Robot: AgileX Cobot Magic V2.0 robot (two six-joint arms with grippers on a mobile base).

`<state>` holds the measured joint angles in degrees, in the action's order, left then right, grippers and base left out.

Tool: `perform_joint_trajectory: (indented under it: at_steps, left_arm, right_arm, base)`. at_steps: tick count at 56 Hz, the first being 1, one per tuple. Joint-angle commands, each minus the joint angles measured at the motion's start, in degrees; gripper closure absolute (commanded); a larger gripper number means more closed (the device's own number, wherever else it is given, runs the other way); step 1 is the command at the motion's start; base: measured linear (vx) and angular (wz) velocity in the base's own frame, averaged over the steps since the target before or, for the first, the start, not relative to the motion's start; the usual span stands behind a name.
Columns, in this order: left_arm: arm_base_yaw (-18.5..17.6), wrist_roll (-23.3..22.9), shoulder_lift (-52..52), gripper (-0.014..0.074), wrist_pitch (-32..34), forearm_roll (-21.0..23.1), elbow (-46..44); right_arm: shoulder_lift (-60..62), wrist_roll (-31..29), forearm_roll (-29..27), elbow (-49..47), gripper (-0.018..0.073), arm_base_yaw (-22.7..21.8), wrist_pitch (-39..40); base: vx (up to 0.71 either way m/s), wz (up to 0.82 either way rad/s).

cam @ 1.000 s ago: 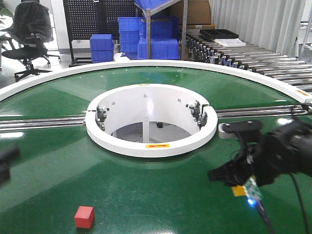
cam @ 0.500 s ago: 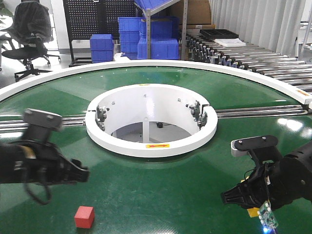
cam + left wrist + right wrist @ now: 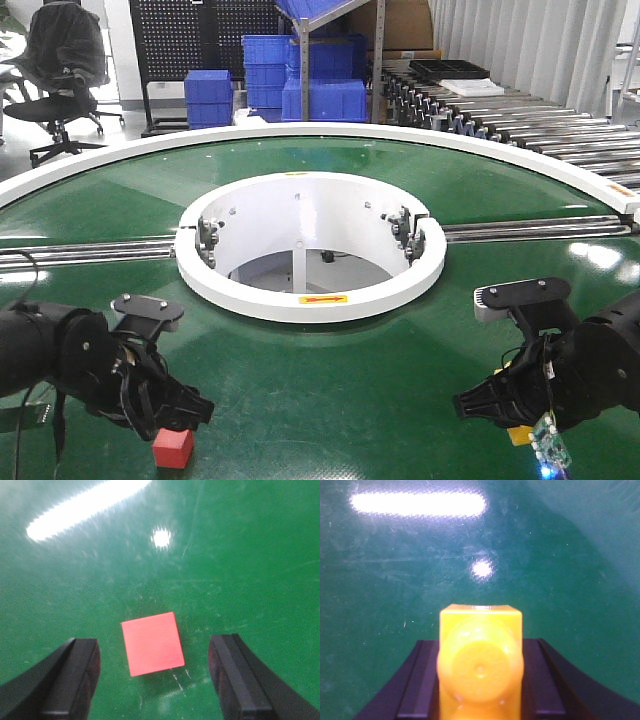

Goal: Pick red and yellow blocks into blue bin
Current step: 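Lower the left gripper over the red cube and close on it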

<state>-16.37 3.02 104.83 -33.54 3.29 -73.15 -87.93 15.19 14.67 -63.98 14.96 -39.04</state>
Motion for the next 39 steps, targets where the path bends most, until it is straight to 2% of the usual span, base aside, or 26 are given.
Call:
perform_joint_trajectory:
  at_steps: [1, 22, 39]
  left_arm:
    - [-0.20, -0.60, -1.61, 0.0022, 2.81, 0.51, -2.21]
    - [-0.20, -0.60, 2.49, 0.0022, 7.39, 0.51, -2.25]
    - [-0.20, -0.55, 4.90, 0.0042, 7.09, 0.46, -2.25]
  right_arm:
    - [2.59, -0.07, 1.17, -1.61, 0.0570, -0.14, 2.88]
    - [2.59, -0.07, 0.95, -1.61, 0.0570, -0.14, 2.93]
    - [2.59, -0.07, 0.95, -1.61, 0.0570, -0.14, 2.99]
  base:
    - [0.00, 0.00]
    - [0.00, 0.00]
    - [0.00, 0.00]
